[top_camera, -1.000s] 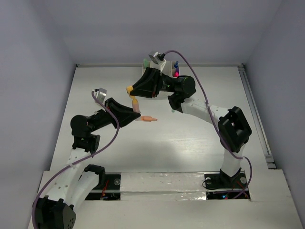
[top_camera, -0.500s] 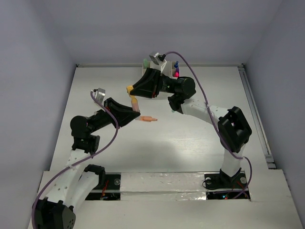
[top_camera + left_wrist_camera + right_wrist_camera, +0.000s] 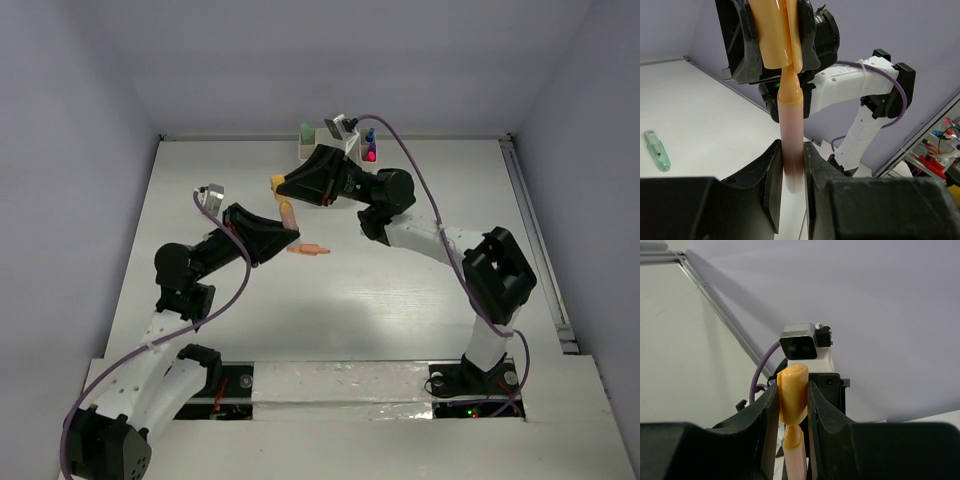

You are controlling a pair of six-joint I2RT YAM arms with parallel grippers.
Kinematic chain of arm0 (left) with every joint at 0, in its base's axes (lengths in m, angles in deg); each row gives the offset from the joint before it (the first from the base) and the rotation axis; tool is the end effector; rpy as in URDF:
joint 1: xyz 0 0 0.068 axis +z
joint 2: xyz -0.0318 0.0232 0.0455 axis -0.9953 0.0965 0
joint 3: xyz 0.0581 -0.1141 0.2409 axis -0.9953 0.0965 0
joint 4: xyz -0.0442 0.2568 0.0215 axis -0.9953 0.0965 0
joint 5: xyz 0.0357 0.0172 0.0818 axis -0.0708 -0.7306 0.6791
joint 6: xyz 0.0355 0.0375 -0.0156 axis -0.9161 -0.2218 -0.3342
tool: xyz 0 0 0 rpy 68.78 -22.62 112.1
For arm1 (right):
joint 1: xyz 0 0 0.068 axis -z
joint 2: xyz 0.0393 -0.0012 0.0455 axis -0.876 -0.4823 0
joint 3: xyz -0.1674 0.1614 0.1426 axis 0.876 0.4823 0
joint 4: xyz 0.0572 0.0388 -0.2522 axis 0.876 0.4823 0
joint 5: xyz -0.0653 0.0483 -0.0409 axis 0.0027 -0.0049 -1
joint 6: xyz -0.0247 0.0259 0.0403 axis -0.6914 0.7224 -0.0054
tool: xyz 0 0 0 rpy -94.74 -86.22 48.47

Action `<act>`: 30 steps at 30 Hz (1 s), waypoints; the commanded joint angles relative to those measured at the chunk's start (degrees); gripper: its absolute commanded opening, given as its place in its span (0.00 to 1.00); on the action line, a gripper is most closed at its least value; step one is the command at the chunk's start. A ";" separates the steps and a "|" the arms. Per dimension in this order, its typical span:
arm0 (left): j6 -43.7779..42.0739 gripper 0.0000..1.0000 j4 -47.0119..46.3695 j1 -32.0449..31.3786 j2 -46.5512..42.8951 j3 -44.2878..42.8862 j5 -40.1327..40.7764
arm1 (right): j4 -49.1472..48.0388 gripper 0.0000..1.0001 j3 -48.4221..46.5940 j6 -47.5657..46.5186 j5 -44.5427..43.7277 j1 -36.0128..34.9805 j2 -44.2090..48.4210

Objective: Sort the stationery into containers
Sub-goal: Close the pen cap on the pen.

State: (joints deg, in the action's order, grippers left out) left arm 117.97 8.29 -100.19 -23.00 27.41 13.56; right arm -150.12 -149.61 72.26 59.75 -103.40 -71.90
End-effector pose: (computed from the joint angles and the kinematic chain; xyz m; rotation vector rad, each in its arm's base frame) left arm 0.1456 -0.0691 0.3502 0.5569 1.1878 -1.3749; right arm 0.2777 0.2860 0.3829 -0.6424 1.0983 2.1241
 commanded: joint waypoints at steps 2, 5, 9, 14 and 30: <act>-1.64 0.00 -10.02 -2.72 0.81 -2.50 7.52 | -17.07 0.00 2.04 -2.90 3.59 -0.74 2.99; -4.01 0.00 -7.74 -4.40 0.90 -2.32 9.46 | -15.93 0.00 2.74 -4.57 3.59 -0.74 4.57; -5.43 0.00 -6.33 -5.63 0.99 -2.32 10.78 | -14.17 0.00 2.75 -5.98 3.59 -0.74 6.07; -5.78 0.00 -5.80 -5.63 0.64 -2.23 10.78 | -13.91 0.00 2.92 -6.77 4.11 -0.74 7.65; -9.73 0.00 2.63 -5.63 -0.68 -10.40 9.99 | -5.03 0.00 14.07 -11.43 7.11 -0.74 10.55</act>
State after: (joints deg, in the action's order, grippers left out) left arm 110.91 13.88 -106.66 -22.47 24.22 17.32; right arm -150.06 -139.43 62.68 59.81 -103.19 -62.83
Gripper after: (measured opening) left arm 0.142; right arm 0.305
